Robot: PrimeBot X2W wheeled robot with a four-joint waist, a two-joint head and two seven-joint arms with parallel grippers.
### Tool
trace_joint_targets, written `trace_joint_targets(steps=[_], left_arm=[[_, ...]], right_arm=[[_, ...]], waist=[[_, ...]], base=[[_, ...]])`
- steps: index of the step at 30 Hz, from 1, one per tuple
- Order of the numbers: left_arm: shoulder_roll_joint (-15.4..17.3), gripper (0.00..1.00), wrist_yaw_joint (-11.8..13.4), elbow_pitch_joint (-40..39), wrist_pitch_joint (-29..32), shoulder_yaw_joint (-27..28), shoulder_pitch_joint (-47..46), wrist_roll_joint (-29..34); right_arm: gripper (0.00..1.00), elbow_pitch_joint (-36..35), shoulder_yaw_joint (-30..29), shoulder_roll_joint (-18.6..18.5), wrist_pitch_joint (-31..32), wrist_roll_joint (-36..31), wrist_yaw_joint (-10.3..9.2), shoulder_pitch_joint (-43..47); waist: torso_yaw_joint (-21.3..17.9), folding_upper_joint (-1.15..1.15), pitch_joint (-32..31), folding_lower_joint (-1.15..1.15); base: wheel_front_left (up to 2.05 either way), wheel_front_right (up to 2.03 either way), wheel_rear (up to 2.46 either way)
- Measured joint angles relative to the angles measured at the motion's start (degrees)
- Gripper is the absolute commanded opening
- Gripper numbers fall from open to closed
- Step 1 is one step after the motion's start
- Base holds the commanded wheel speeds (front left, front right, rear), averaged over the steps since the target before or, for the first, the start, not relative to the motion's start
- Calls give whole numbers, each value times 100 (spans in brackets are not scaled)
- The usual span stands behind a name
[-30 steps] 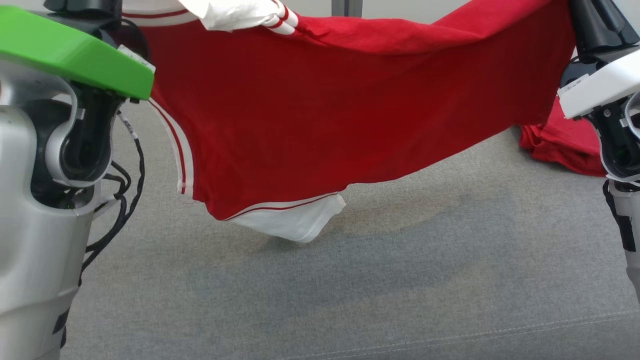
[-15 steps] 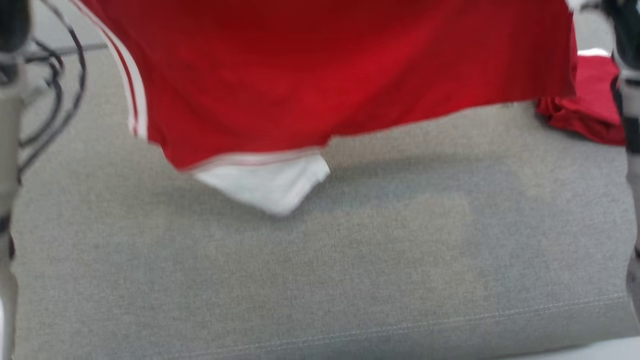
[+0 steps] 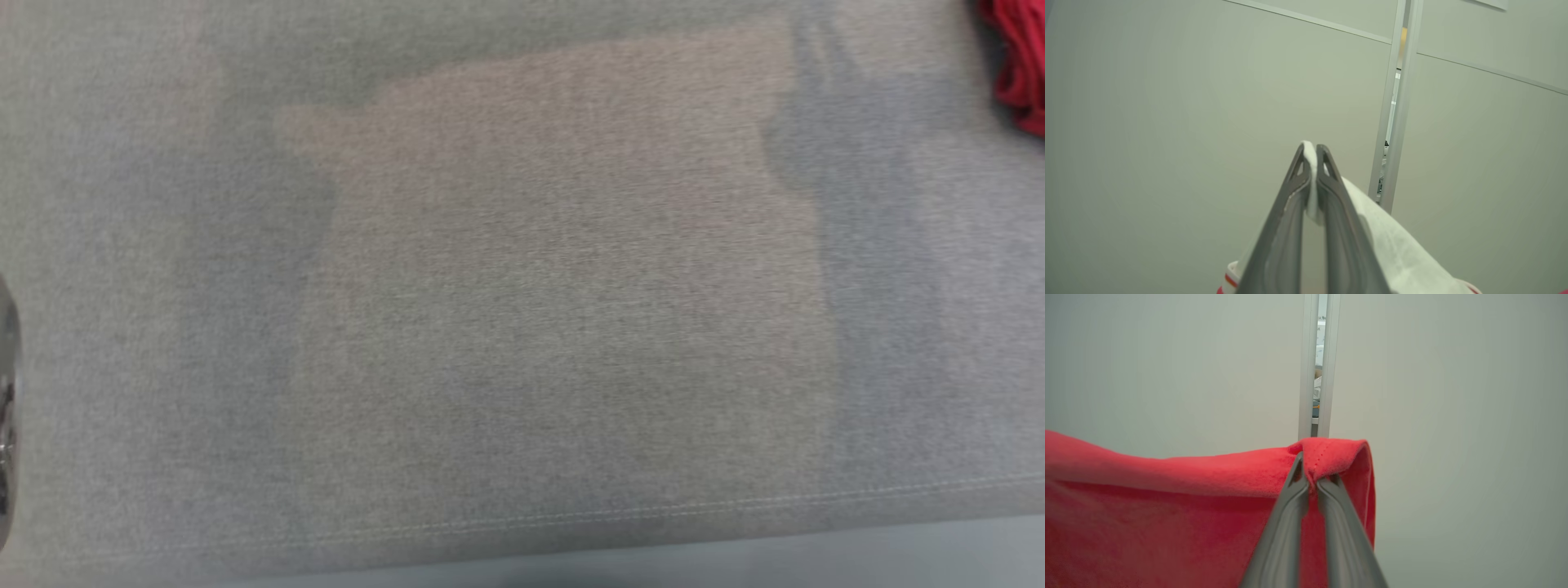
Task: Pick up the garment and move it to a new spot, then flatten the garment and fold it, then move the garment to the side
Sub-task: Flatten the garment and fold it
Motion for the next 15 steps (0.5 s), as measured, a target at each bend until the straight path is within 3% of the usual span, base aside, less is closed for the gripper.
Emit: trace_joint_targets(steps=[5, 15], left_arm=[[-348, 0, -113, 558, -731, 31, -371, 112], [-744, 0, -913, 1120, -884, -182, 73, 41]], right_arm=[[0, 835, -74, -16, -789, -481, 0, -380], [0, 2006, 203, -27, -1233, -424, 0, -288]], waist=[[297, 0, 233, 0], [712, 0, 888, -1]], base=[[0, 0, 0], [0, 0, 0]])
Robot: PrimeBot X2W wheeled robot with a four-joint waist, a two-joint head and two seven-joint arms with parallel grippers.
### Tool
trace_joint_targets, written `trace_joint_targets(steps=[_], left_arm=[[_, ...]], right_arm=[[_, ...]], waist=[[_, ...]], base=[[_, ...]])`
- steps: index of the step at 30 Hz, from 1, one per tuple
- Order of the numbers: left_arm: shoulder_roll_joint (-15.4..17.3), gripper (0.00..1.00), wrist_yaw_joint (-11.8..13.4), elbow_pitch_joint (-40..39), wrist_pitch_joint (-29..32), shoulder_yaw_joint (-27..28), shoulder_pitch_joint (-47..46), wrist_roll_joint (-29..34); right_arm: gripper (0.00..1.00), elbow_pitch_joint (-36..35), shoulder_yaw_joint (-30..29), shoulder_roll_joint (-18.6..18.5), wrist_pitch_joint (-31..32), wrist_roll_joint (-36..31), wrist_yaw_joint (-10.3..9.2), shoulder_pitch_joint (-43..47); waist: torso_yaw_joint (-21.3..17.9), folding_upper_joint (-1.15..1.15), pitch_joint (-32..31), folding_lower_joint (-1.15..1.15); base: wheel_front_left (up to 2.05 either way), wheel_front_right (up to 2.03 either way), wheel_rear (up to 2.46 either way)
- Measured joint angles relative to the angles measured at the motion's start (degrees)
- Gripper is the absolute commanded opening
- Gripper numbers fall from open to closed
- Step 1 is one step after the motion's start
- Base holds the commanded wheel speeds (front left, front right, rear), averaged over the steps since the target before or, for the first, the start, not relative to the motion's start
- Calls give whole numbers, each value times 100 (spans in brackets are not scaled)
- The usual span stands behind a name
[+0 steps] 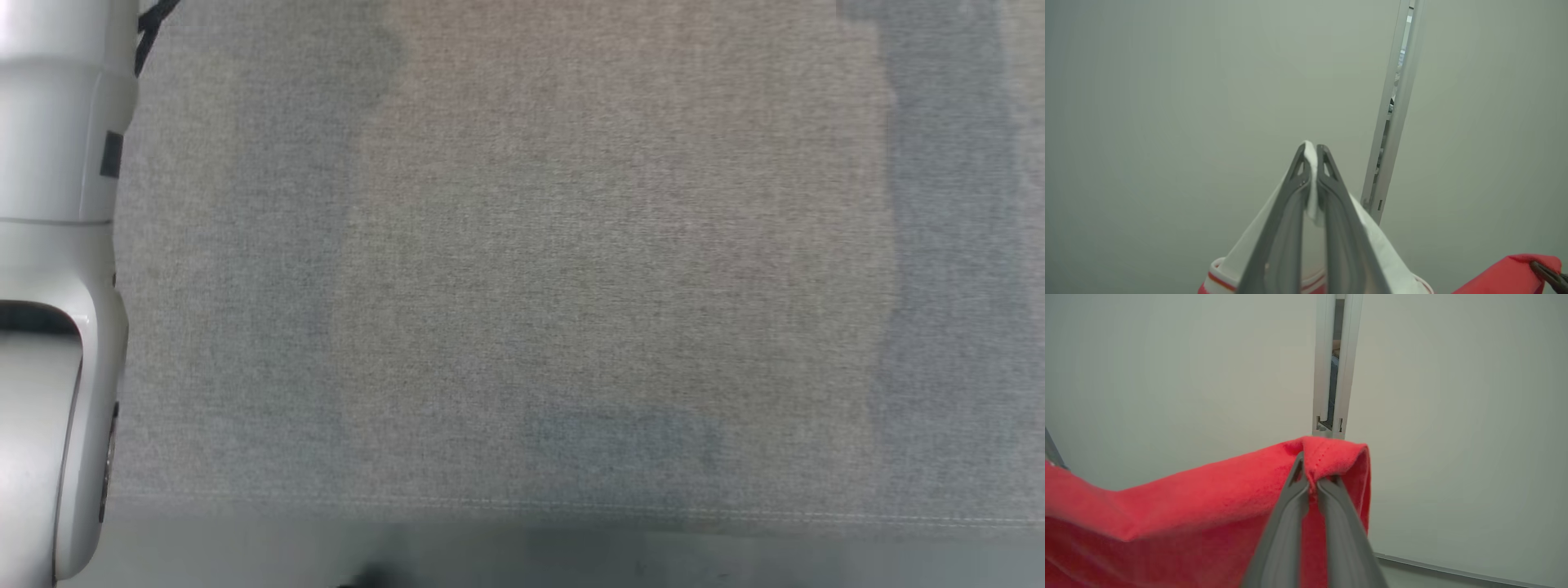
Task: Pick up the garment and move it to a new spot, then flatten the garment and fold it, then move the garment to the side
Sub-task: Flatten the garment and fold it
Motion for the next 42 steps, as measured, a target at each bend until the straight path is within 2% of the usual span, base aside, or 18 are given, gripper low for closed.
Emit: trace_joint_targets(steps=[7, 13, 19, 23, 30, 36, 42], left_arm=[[242, 0, -277, 169, 525, -235, 341, -37], [478, 0, -360, 196, 1010, -447, 788, -45], [717, 0, -416, 126, 1472, -643, 1443, -87], [838, 0, -433, -88, 1636, -710, 1936, -158], [1102, 0, -420, -866, 2091, -901, 3300, -348], [1347, 0, -104, -2062, 2484, -948, 4643, -621], [1691, 0, 425, -3305, 2761, -953, 6094, -856]], right_arm=[[0, 138, 728, -24, 182, 542, 0, 186], [0, -93, 1391, -134, 469, 1169, 0, 494], [0, -353, 1769, -363, 669, 1725, 0, 890], [0, -502, 1886, -515, 753, 2046, 0, 1242], [0, -1022, 2270, -713, 1169, 2616, 0, 2362], [0, -1438, 2329, -904, 1451, 2994, 0, 3210], [0, -1773, 2204, -1082, 1920, 3161, 0, 4058]], waist=[[105, 0, 189, 0], [-43, 0, 95, 0], [-188, 0, -147, -1], [-274, 0, -363, -1], [-386, 0, -947, -1], [-448, 0, -1429, -2], [-468, 0, -1856, -1]], base=[[0, 0, 0], [0, 0, 0], [0, 0, 0], [0, 0, 0], [0, 0, 0], [0, 0, 0], [0, 0, 0]])
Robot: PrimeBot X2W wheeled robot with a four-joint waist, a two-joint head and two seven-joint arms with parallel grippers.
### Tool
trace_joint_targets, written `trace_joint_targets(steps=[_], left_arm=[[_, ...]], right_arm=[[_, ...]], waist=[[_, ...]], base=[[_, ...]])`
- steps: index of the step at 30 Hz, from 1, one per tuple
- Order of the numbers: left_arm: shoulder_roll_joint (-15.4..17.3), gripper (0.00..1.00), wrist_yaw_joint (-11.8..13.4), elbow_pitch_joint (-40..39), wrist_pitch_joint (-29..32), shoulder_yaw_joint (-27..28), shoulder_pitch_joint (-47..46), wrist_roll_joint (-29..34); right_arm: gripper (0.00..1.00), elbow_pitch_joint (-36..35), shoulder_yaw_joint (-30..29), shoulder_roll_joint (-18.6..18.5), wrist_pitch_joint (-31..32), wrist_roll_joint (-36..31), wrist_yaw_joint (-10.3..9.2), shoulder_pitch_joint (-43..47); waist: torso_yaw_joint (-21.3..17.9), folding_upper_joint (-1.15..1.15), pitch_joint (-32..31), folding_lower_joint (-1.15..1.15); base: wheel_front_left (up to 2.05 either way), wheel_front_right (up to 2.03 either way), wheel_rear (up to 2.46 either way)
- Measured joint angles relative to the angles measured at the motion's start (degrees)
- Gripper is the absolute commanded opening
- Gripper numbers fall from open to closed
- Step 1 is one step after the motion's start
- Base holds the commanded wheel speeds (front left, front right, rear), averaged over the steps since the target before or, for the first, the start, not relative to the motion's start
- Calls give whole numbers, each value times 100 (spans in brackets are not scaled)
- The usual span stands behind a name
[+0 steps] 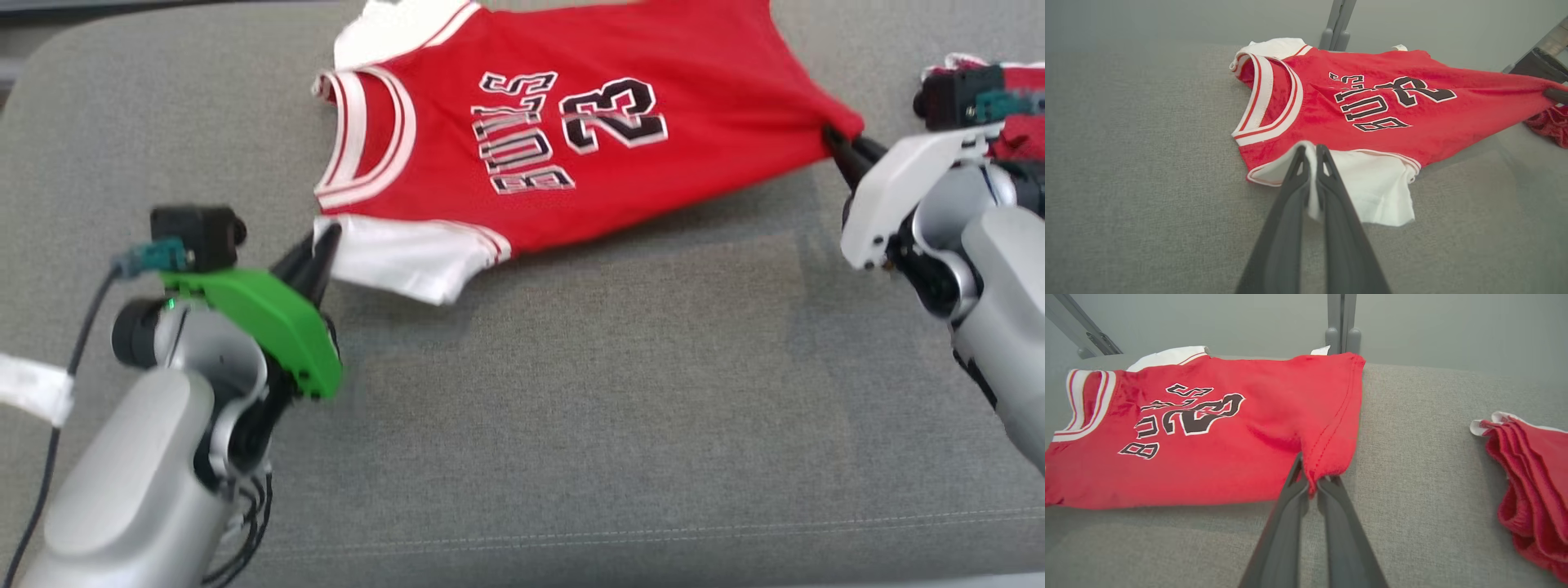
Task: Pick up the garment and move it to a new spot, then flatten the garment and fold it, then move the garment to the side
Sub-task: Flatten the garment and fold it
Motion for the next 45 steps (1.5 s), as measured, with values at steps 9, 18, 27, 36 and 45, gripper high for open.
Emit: trace_joint_targets(steps=[9, 18, 27, 36, 45], left_arm=[[495, 0, 508, -1258, 170, -157, 1068, 178], [459, 0, 814, -1686, -31, -341, 1891, 264], [505, 0, 1033, -1992, -246, -330, 2619, 153], [668, 0, 1383, -2755, -332, -270, 3539, -48], [778, 0, 1541, -3167, -238, -366, 3946, -85]], right_arm=[[0, -641, -559, -197, 389, -101, 0, 967], [0, -1448, -1291, 3, 801, -549, 0, 2215], [0, -2330, -2175, 235, 1118, -1074, 0, 3381], [0, -3570, -3142, 653, 1579, -1429, 0, 4825], [0, -4579, -3610, 910, 2453, -1570, 0, 5631]], waist=[[40, 0, -366, 0], [65, 0, -453, 0], [113, 0, -464, 0], [214, 0, -681, 0], [320, 0, -829, 0]], base=[[0, 0, 0], [0, 0, 0], [0, 0, 0], [0, 0, 0], [0, 0, 0]])
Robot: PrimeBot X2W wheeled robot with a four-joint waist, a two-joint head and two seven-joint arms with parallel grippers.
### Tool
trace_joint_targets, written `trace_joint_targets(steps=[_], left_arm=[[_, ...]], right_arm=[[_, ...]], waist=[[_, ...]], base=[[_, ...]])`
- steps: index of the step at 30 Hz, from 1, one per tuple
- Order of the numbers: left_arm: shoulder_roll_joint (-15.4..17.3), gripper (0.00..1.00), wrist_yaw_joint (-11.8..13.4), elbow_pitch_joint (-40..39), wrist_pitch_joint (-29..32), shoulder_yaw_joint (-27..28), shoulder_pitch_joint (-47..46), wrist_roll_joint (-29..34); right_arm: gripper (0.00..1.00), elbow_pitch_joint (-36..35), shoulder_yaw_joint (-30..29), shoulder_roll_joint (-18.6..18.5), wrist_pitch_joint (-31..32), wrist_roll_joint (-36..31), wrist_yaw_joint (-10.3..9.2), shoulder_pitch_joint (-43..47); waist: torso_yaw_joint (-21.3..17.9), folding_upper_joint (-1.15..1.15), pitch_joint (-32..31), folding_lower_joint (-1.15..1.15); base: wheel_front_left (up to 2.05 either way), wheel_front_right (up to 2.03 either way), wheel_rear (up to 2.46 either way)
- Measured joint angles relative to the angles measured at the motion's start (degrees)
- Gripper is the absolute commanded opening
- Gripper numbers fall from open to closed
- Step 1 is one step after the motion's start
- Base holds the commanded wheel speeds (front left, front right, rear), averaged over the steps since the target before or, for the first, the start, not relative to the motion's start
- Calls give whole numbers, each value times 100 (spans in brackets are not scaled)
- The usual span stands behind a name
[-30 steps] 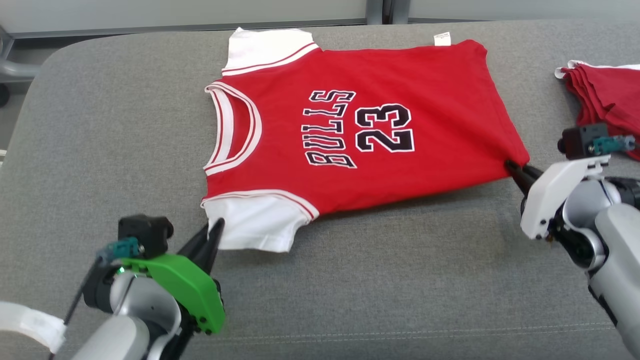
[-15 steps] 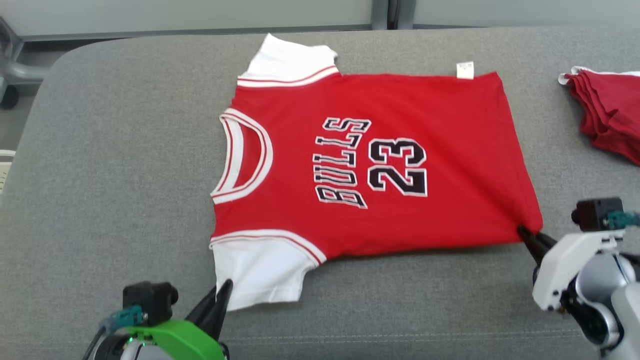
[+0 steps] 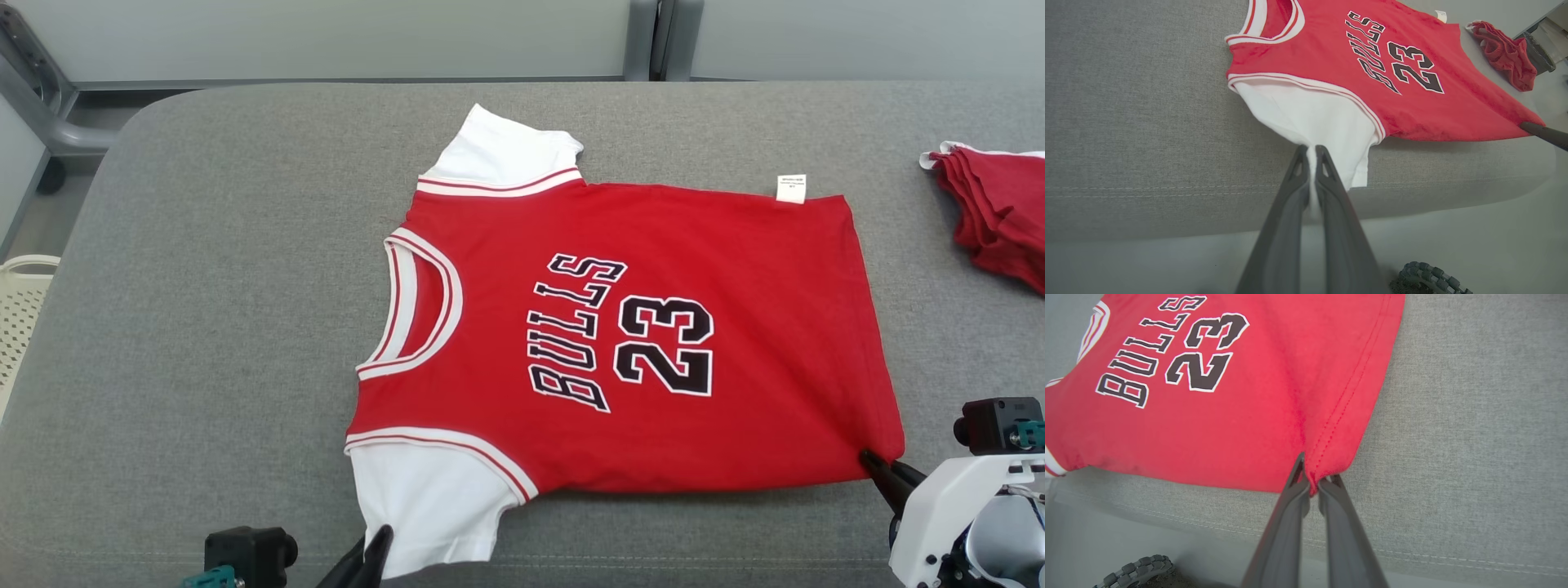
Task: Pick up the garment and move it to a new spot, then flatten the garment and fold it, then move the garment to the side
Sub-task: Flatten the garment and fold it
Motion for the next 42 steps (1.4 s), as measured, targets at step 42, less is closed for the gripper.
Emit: trace_joint_targets(steps=[42], left_arm=[[-739, 0, -803, 2080, 419, -188, -2538, 107]], right_arm=[[0, 1060, -90, -146, 1793, 519, 0, -1702]], waist=[[-119, 0, 342, 0]], base=[[0, 0, 0]])
